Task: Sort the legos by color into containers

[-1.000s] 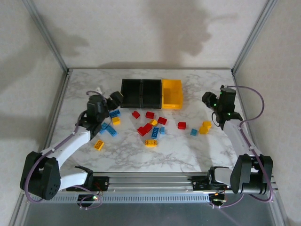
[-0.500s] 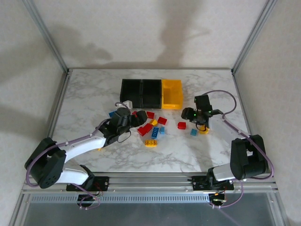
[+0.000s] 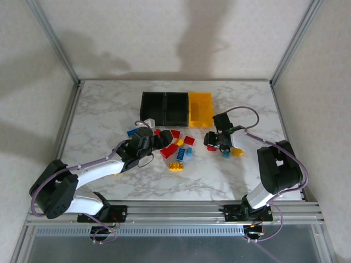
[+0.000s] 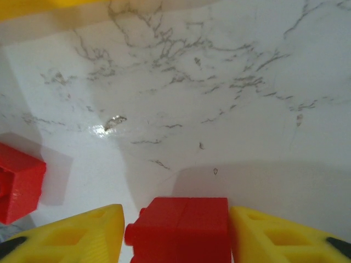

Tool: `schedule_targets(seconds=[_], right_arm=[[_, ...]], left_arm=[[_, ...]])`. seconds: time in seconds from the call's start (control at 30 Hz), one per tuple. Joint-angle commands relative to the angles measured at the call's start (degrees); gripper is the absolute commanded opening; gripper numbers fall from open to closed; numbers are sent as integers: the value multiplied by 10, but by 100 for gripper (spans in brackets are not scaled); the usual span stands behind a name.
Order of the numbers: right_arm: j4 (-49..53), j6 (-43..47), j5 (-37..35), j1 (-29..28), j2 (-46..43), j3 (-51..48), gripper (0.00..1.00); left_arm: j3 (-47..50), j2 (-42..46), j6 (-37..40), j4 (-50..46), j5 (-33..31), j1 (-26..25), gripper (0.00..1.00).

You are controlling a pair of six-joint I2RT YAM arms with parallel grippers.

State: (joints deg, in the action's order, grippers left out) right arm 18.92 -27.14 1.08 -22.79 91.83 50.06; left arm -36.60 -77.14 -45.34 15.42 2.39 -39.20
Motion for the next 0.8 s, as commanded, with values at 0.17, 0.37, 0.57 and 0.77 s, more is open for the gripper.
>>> schedule_targets(seconds=[0.17,0.37,0.57,0.77], right_arm=[[37,2,-20,-17,23,30,52],[48,2,-28,-24,33,28,52],[55,9,-27,-25,34,34,36],[85,30,-31,-25,33,95,28]], left_arm=[[9,-13,-15,11,-4,-4,74],[19,-1,-22,9,-11,-5,74],[19,-5,-22,12,-13,-4,75],[18,-15,-24,19,-17,-4,75]])
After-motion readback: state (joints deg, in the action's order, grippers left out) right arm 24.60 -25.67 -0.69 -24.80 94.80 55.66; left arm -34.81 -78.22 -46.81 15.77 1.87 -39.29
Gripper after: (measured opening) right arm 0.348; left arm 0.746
